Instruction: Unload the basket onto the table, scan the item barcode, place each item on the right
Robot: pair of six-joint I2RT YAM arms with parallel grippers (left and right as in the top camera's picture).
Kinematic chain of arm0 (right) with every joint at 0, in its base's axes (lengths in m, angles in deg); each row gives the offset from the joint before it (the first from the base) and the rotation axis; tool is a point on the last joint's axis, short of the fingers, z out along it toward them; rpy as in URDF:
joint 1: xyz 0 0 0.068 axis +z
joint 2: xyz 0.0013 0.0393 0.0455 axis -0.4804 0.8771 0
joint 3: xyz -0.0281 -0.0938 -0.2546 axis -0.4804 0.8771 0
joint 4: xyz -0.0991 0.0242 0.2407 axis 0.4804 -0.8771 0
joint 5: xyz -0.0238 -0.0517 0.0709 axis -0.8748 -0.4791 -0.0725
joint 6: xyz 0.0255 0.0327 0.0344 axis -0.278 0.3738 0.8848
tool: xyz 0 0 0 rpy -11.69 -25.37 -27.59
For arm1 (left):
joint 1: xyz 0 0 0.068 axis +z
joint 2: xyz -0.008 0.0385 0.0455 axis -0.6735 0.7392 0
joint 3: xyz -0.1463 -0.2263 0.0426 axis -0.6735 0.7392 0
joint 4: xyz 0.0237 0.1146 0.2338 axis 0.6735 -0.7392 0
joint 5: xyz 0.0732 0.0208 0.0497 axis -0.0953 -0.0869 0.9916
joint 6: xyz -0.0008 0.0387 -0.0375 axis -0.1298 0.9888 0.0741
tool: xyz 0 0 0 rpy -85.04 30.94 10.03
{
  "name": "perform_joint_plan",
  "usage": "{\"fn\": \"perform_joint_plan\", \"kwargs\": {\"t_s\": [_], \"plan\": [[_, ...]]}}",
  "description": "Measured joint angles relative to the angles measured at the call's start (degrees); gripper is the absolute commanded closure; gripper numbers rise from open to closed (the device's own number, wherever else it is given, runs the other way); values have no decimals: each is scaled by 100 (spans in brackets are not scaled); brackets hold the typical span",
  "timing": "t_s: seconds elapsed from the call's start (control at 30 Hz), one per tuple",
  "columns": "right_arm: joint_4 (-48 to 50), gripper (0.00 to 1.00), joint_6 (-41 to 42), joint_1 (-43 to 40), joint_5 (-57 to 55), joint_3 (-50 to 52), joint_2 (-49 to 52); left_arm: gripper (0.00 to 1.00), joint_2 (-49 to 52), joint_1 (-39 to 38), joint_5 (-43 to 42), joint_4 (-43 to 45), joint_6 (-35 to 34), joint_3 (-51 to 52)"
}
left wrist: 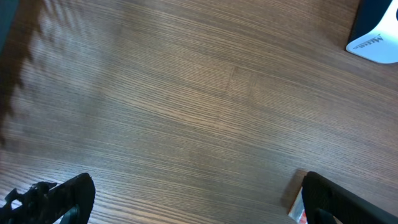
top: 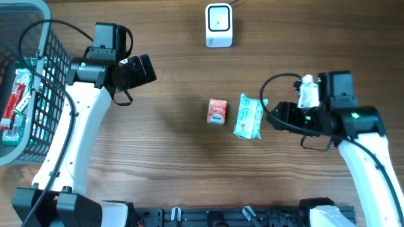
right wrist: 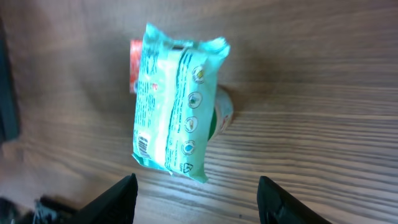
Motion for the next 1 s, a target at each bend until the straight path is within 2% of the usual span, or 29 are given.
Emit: {"fn": "perform_joint_plan", "kwargs": {"t_s": [0.1, 0.27, 0.47, 0.7, 0.83, 1.0], "plan": [[131, 38, -61, 138, 79, 0, 345, 0, 0, 0, -2, 2, 0, 0], [431, 45, -94, 323, 105, 0, 935, 0, 0, 0, 0, 0, 0, 0], [608, 46, -96, 459, 109, 0, 1368, 0, 0, 0, 0, 0, 0, 0], [763, 52, -101, 713, 79, 0, 1515, 0, 0, 0, -2, 2, 0, 0], [767, 65, 28, 734, -83, 0, 1515, 0, 0, 0, 0, 0, 0, 0], [756, 64, 70, 734, -116, 0, 1515, 0, 0, 0, 0, 2, 0, 0]]}}
